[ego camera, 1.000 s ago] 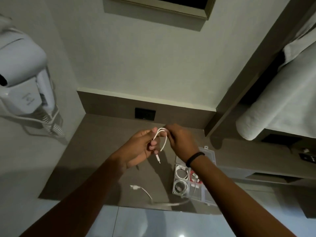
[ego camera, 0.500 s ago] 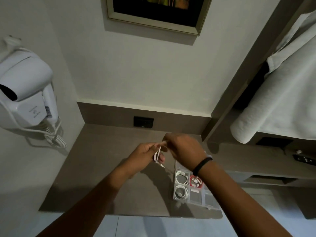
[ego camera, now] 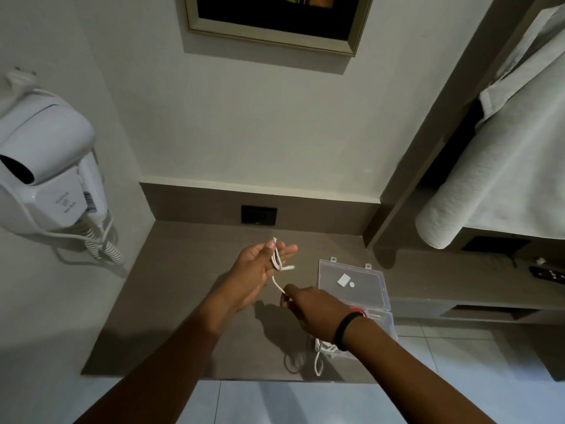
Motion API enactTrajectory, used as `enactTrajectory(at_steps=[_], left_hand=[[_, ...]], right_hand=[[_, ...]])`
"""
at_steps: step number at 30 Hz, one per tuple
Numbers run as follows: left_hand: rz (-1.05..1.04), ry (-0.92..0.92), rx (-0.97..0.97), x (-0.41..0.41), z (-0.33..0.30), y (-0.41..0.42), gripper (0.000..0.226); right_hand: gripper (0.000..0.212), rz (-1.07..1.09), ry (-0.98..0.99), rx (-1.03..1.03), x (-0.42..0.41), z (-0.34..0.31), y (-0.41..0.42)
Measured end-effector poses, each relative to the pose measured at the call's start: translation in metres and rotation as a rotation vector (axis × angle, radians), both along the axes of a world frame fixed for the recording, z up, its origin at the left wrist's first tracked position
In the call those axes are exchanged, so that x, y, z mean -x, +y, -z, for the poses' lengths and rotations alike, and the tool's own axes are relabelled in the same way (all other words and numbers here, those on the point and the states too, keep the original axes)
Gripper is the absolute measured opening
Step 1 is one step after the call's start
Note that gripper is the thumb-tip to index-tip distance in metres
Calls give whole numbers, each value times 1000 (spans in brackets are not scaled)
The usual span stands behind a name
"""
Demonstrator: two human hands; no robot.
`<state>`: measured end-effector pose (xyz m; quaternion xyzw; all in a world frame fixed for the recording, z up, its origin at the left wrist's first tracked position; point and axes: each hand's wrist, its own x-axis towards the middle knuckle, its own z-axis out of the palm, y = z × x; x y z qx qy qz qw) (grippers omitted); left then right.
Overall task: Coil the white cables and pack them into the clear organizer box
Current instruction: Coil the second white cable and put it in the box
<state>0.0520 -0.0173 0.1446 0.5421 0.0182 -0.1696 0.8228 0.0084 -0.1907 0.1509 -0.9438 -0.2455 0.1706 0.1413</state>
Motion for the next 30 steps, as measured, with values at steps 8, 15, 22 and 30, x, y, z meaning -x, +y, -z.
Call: enactTrajectory(at_steps=[8,15,22,30], left_hand=[[341,55,-208,16,8,-5,37],[307,118,275,23,3,-15,23],[-93,40,414,8,0,-25,22],[-61,-364,-711,12,24,-15,30]], right_hand=[[15,-137,-469,144,-41,-53,-30],[25,45,-502,164,-34,-8,-43],[30,130,-123,35,12,25,0],[21,-20,-331,197,-3,-30,-4]])
